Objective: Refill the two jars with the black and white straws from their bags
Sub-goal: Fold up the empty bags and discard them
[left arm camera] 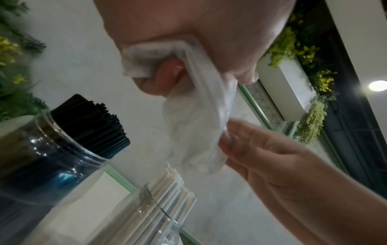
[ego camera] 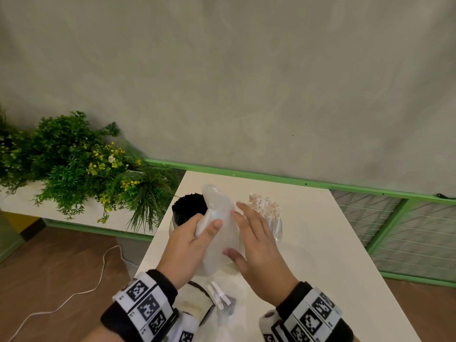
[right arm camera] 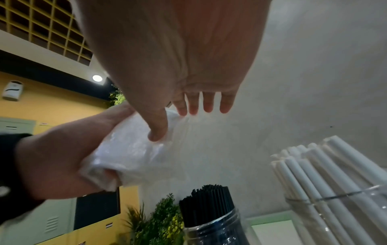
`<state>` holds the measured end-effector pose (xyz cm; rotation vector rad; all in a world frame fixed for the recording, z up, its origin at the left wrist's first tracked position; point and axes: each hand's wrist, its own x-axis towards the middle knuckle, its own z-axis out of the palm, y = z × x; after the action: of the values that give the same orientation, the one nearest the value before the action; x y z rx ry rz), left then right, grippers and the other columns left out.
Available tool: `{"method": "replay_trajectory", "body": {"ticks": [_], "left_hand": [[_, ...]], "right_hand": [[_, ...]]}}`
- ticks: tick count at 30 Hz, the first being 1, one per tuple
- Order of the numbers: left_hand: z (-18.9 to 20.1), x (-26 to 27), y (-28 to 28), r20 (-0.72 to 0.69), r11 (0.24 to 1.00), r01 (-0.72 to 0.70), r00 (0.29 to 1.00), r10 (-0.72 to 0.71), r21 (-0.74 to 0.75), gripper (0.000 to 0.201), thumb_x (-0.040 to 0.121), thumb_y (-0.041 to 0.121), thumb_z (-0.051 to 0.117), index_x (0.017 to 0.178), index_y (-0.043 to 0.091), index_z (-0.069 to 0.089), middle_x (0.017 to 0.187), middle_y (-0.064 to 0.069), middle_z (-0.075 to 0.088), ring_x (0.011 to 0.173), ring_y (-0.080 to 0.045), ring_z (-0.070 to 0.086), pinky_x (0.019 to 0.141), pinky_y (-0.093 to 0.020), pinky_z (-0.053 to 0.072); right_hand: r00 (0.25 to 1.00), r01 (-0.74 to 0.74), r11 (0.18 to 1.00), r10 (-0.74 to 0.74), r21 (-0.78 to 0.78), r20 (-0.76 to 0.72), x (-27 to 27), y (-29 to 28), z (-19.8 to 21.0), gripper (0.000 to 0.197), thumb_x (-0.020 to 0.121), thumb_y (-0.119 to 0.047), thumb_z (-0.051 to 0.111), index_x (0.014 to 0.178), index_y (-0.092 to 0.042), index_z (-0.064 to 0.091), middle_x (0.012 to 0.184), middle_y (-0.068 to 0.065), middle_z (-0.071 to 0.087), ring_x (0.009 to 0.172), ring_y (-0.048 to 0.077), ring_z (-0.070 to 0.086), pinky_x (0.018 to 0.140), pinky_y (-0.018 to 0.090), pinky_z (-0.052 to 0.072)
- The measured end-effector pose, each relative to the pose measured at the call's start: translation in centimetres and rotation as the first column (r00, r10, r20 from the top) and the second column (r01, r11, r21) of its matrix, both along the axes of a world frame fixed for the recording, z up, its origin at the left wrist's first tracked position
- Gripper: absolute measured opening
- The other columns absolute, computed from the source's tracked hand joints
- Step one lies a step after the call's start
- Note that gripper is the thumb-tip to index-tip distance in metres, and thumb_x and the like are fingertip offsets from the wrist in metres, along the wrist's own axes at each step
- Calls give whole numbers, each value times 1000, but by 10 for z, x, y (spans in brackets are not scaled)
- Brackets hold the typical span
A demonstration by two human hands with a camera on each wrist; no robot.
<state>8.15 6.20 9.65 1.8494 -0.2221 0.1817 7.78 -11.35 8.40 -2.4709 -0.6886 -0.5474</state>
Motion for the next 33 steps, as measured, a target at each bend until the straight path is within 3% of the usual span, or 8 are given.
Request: {"method": "replay_trajectory", "body": {"ticks": [4,9,14,18,22,26,29,33], "left_hand": [[3,-2,-7,35,992,120,992,-120,-24,71,74,83,39,66,13,46,60,-8,39,57,-14,38,55,-32,36],[0,-9,-12,136,997,61,989,-54,-51,76,77,81,39,69,6,49,60,-2,44,58,-15,44,54,-32,34],[10,-10,1,429,888,-349,880,202,298,53,80,68,45,120,35,43,123,18,32,120,-6,29,98,-32,28],[5,-22,-3,278,813,-40,949,-152,581,86,74,79,46,145,41,16,151,21,13,140,-1,9,112,-27,15],[-4,-14,-4,36,970,153,986,-163,191,86,67,46,80,136,46,30,133,21,48,123,1,47,99,-21,41],[-9,-14,-1,-20,994,113,993,-113,6,45,80,9,70,115,32,53,99,9,68,89,-5,64,75,-16,50],[-20,-12,3,-110,991,-42,994,28,-124,31,83,22,70,110,26,55,97,1,69,89,-13,67,75,-27,54],[-15,-15,-3,-215,979,-92,975,52,-182,25,88,40,63,107,24,65,97,5,73,92,-10,69,81,-37,56]], "right_hand": [[998,-58,996,57,-72,-14,-2,3,-2,96,79,-58,58,152,-19,11,159,-7,12,148,13,1,119,35,10],[941,-110,974,167,199,-294,2,7,12,58,69,-47,77,117,-22,53,110,-9,57,104,6,50,88,27,45],[910,117,963,-6,243,-415,13,-7,10,26,80,-32,73,95,-15,60,90,0,60,80,15,58,72,37,48],[849,31,905,200,424,-489,8,-4,14,26,84,-31,64,103,-14,60,96,9,63,87,25,60,79,45,50],[804,-108,820,405,562,-435,-1,6,23,20,83,-16,61,101,-7,62,93,17,61,85,25,58,77,44,46],[953,-20,888,156,459,-260,-1,13,12,21,75,-28,67,92,-35,58,101,-6,45,98,9,46,85,22,37],[996,75,934,-83,349,10,-8,12,2,34,79,-29,69,109,-29,52,110,-8,41,107,12,44,93,23,37],[1000,-2,1000,2,9,21,-22,11,-11,61,84,-50,55,136,-22,38,138,-1,35,123,17,38,106,28,33]]}}
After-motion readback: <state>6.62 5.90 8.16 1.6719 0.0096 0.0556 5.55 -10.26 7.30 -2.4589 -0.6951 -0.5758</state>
